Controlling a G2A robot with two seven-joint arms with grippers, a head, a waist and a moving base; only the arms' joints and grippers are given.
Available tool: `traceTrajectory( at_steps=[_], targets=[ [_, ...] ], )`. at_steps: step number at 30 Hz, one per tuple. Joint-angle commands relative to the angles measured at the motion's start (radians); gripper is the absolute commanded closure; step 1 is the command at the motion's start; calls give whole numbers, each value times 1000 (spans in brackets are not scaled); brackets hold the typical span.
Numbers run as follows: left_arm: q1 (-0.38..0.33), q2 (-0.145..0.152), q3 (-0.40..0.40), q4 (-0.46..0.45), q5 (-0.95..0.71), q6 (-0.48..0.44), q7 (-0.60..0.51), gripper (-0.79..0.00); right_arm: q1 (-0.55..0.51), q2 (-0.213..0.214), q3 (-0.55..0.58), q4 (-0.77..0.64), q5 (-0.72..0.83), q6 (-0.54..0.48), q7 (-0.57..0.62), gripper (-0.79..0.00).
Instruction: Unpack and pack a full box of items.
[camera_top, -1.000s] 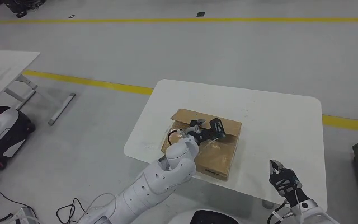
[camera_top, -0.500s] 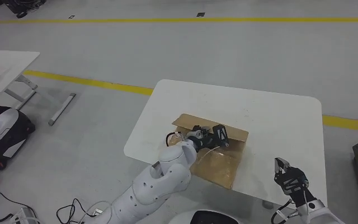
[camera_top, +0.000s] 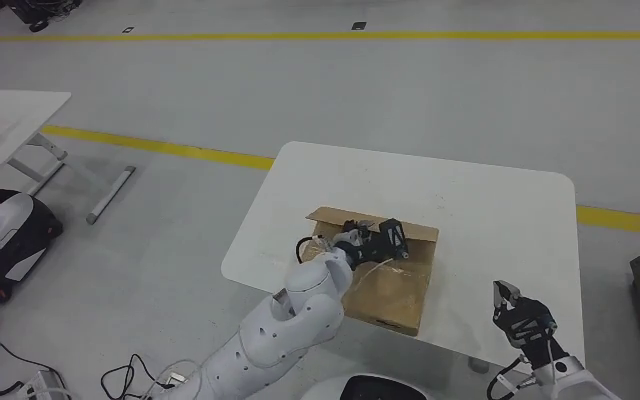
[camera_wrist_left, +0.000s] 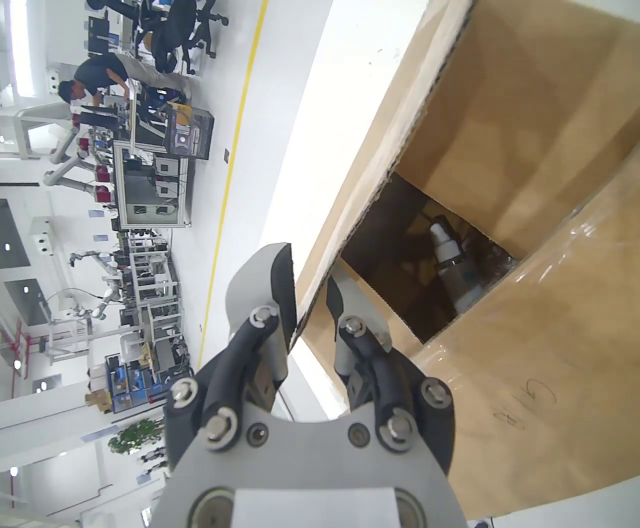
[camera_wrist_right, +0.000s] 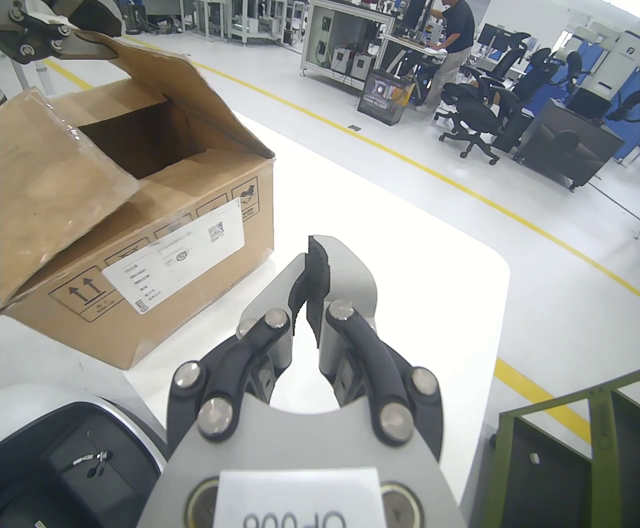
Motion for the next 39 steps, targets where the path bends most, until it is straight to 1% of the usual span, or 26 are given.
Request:
traceTrajectory(
  at_steps=[1,9,11,13,16,20,25,29,33,36,39],
  targets=[
    [-37,-7,11,39,15,36,-1,-785,1,0,2,2,1,0,0,0],
    [-188,-43,70,204,69,154,20,-785,1,1,11,8,7,-1,0,0],
    [-233,-57,82,260,57,195,3,-785,1,1,13,8,9,0,1,0],
    [-283,-73,103,313,48,233,-15,-785,1,1,13,7,9,2,1,0],
    [-360,-101,131,403,-6,274,-54,-785,1,1,13,7,11,4,0,0],
    [-456,-138,187,538,-4,328,-78,-785,1,1,16,5,12,6,1,0],
    [-545,-183,245,700,-4,375,-109,-785,-3,2,23,3,12,7,0,0],
    [-588,-215,279,799,-18,386,-128,-785,-7,2,30,0,16,9,1,0],
    [-604,-238,310,874,4,387,-142,-785,-8,2,33,-2,15,8,4,0],
    [-607,-253,327,902,25,398,-140,-785,-9,2,32,-4,16,6,4,0],
    [-606,-264,326,913,25,408,-136,-785,-8,3,31,-5,15,2,4,0]
  ],
)
